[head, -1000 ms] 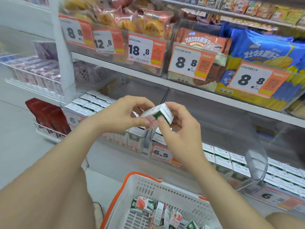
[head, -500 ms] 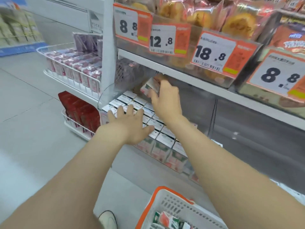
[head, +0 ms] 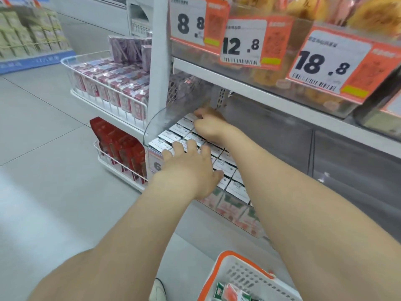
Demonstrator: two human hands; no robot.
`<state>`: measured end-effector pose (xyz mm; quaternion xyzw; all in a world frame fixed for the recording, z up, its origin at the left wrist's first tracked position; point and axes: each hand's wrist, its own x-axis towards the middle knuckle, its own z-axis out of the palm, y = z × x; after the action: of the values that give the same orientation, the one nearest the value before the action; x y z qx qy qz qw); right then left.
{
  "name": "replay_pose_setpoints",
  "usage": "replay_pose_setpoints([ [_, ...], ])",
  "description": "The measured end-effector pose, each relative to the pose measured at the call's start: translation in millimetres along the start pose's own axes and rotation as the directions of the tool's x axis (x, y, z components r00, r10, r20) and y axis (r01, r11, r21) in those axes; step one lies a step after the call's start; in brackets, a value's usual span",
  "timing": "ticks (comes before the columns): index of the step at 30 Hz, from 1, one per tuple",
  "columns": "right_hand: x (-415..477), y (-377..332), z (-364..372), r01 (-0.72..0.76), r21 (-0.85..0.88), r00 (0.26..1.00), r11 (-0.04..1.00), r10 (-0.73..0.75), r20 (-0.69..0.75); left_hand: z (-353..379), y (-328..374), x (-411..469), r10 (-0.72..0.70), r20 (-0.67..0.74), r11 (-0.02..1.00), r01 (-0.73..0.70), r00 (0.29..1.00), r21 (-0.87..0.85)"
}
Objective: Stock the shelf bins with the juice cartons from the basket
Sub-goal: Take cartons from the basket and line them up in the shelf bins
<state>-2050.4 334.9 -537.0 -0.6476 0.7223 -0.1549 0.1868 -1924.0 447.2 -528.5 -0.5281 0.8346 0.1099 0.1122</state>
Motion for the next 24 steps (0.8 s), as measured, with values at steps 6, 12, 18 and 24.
replay_pose_setpoints([
  [6,-44,4,-8,0.027,0.14,0.991,0.99,-0.009,-0.132,-4,8,-16,0.016,0.013,1.0,-0.016,1.0,0.015],
  [12,-173,18,-15,0.279,0.209,0.837,0.937,-0.13,-0.532,9,28,-57,0.181,-0.192,0.977,-0.199,0.965,-0.082],
  [18,-315,76,7,0.335,0.052,0.682,0.941,-0.204,-0.702,48,76,-105,0.466,-0.109,0.875,-0.476,0.878,-0.085],
  [24,-385,164,64,0.119,0.174,0.957,0.978,-0.066,-0.283,117,128,-109,0.523,0.356,0.827,-0.563,0.775,0.011],
])
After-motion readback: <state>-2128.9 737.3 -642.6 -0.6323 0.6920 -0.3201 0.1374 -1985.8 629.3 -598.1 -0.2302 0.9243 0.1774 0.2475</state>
